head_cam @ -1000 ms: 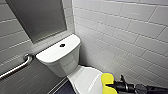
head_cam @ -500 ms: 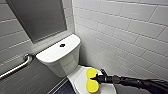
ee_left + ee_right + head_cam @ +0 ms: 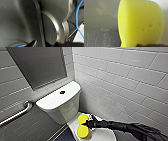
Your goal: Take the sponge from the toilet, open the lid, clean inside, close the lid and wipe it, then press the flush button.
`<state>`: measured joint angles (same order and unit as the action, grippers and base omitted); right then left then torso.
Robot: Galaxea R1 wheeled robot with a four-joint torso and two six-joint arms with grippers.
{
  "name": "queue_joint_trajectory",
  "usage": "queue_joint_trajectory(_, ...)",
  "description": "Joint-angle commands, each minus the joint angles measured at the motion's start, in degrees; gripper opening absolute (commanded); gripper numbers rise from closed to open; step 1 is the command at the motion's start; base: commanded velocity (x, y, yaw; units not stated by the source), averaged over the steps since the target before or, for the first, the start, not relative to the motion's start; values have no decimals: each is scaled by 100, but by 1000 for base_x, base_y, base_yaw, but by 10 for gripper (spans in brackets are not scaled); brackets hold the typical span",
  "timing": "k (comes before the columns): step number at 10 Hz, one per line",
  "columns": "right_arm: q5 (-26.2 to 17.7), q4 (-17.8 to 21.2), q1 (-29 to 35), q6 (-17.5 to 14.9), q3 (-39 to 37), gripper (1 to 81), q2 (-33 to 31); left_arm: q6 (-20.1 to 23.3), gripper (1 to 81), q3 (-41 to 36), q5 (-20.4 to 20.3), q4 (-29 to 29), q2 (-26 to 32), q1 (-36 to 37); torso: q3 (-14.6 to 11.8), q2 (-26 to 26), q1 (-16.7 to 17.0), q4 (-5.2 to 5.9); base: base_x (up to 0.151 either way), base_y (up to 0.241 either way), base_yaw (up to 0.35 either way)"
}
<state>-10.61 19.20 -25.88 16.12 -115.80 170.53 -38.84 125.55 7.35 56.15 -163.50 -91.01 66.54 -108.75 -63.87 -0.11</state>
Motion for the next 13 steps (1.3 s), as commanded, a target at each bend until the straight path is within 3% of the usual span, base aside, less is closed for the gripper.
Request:
queue_joint_trajectory(1,-205,-232,773,6,-1021,10,1063,-71,811,-13,276,-34,-16,123,0,0,0,0,0,0,0)
queue_joint_trajectory(3,-214,-478,509,-3,-1725,10,1447,-71,811,-13,276,-34,-8,114,0,0,0,0,0,0,0)
queue_joint_trajectory(5,-213,-662,175,-3,-1796,10,1447,-71,811,-13,276,-25,1,114,0,0,0,0,0,0,0)
queue_joint_trajectory(10,-390,-813,-133,23,3,10,64,-62,811,-13,276,1,-8,114,0,0,0,0,0,0,0)
queue_joint_trajectory(13,-486,-813,-369,111,629,10,-691,-62,811,-13,276,10,-34,132,0,0,0,0,0,0,0)
